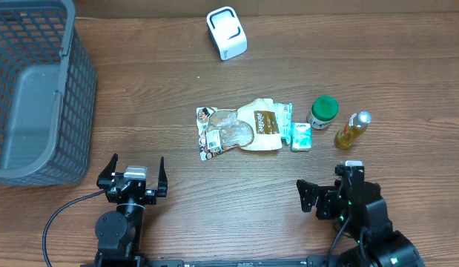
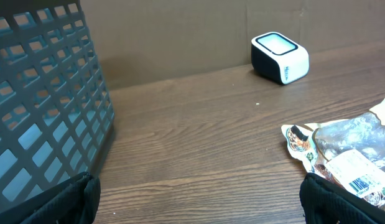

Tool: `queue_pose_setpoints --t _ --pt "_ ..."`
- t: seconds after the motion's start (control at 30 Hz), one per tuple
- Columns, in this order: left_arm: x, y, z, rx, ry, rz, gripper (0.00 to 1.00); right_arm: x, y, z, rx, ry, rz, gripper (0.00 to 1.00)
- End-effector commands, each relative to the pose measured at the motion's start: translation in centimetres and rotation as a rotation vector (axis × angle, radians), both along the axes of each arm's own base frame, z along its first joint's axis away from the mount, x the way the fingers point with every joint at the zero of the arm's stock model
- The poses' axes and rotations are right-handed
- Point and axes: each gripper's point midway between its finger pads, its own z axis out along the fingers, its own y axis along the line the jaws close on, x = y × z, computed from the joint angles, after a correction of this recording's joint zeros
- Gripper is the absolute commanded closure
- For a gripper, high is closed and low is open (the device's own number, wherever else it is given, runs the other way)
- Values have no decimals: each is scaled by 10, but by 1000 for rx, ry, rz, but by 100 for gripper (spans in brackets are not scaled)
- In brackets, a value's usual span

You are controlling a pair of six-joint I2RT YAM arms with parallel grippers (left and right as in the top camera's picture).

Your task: Scan the item barcode

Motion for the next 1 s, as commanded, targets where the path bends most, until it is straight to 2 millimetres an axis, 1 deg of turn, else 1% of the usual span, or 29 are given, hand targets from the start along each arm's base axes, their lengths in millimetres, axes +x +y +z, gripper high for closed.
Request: queue_pose_setpoints --t 0.0,0.1,0.2,0.3,0.37,0.43,0.53,0.97 --pt "0 1 -1 15 2 2 0 8 0 24 39 -119 -12 0" --pt "0 1 -1 15 2 2 0 13 -2 44 71 -212 -28 0" --pt "0 1 -1 15 2 2 1 11 -15 55 83 -272 -83 0" --pt "0 1 -1 15 2 2 0 5 -29 57 81 -294 -142 0" --pt "0 1 -1 15 2 2 1 -1 -38 52 72 -285 -179 0" --pt "0 1 -1 15 2 2 0 -5 -41 50 70 -282 -194 0" --pt "0 1 -1 15 2 2 1 -7 -42 53 74 -299 -195 0" --pt "0 1 -1 15 2 2 1 -7 -42 52 73 -295 -195 0"
